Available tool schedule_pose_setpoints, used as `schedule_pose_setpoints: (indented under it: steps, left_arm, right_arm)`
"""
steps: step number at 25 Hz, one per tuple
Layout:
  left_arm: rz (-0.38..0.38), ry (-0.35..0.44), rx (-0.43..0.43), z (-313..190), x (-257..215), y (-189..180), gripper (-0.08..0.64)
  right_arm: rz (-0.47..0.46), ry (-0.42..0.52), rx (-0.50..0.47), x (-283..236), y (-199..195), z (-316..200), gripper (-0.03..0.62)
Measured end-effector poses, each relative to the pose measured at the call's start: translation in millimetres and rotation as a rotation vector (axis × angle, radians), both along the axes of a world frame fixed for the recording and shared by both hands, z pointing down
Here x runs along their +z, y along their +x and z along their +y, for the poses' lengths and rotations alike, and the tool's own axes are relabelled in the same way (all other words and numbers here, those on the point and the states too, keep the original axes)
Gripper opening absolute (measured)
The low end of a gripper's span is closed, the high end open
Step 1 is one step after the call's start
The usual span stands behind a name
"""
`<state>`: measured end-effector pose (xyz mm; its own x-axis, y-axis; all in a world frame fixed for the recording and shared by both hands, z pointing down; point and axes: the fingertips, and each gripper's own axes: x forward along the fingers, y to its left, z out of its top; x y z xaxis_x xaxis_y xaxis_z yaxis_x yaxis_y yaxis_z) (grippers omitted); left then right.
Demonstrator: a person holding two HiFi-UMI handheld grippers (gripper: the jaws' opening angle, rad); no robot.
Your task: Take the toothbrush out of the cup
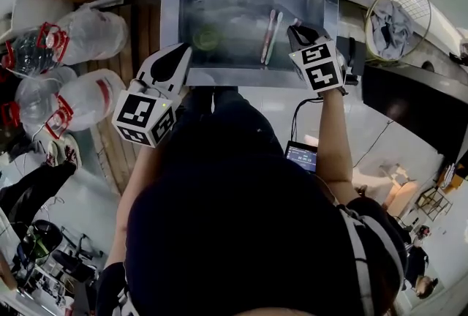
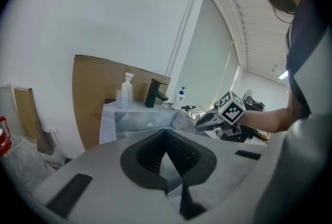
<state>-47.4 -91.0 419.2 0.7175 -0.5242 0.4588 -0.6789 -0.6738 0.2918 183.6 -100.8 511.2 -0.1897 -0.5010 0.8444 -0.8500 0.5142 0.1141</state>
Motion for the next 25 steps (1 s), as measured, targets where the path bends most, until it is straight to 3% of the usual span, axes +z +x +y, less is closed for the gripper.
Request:
schedule_pose_setpoints:
  steps: [5,9,20,25]
  left_arm:
    - [-0.007,-0.002,0.001,-1.0,1.2,2.5,0.021]
    - [-0.015,-0.007,-0.006,-1.5,2.5,3.6,0.021]
    - [-0.017,-0.016,-0.060,-3.4,2.8,-4.8,0.021]
    - [-0.022,-0.022,-0.080,-3.1,6.5,-9.7,0.021]
  right_arm:
    - [-0.156,-0.215,0.223,47.9,20.1,19.9,0.046]
    - [-0.208,-0.325,0.314,77.8,25.6,24.7,0.046]
    - [-0.243,-0.404,0.590,144.2,45.3,2.8,0.028]
    - [-0.258,-0.435,0.634,160.1,45.8,9.1,0.028]
